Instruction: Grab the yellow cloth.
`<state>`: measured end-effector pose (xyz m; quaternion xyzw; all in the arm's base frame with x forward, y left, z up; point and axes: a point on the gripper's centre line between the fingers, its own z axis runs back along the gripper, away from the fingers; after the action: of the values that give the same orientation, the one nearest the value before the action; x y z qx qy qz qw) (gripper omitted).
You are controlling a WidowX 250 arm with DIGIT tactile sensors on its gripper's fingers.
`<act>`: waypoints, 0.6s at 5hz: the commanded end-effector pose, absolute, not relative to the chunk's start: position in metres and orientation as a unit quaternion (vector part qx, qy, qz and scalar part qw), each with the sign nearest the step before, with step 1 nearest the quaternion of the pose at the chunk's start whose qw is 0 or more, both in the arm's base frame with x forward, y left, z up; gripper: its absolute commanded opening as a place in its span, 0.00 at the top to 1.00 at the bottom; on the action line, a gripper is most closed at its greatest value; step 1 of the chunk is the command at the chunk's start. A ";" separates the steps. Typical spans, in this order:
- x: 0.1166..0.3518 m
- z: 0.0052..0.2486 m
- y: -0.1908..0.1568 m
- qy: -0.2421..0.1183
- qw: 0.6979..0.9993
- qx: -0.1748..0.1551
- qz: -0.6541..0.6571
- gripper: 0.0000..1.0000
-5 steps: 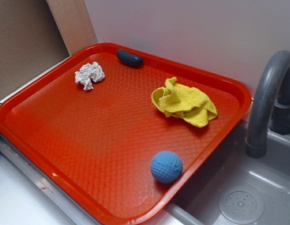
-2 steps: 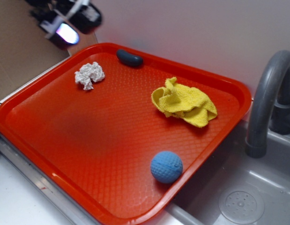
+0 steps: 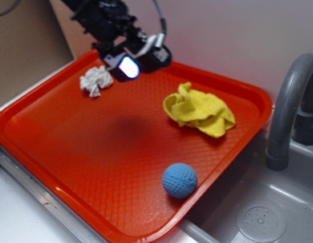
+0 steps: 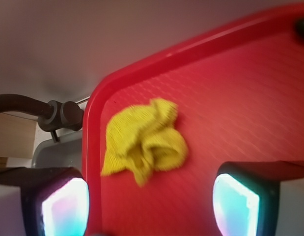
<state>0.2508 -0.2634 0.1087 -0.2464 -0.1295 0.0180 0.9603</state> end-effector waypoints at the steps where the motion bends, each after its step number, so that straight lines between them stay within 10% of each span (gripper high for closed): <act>1: 0.273 0.102 -0.314 -0.154 0.964 -0.213 -0.034 0.00; 2: 0.278 0.090 -0.328 -0.145 0.969 -0.194 -0.049 0.00; 3: 0.273 0.090 -0.334 -0.162 0.973 -0.150 -0.061 1.00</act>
<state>0.2741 -0.3190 0.0609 -0.1237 -0.1395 -0.0512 0.9811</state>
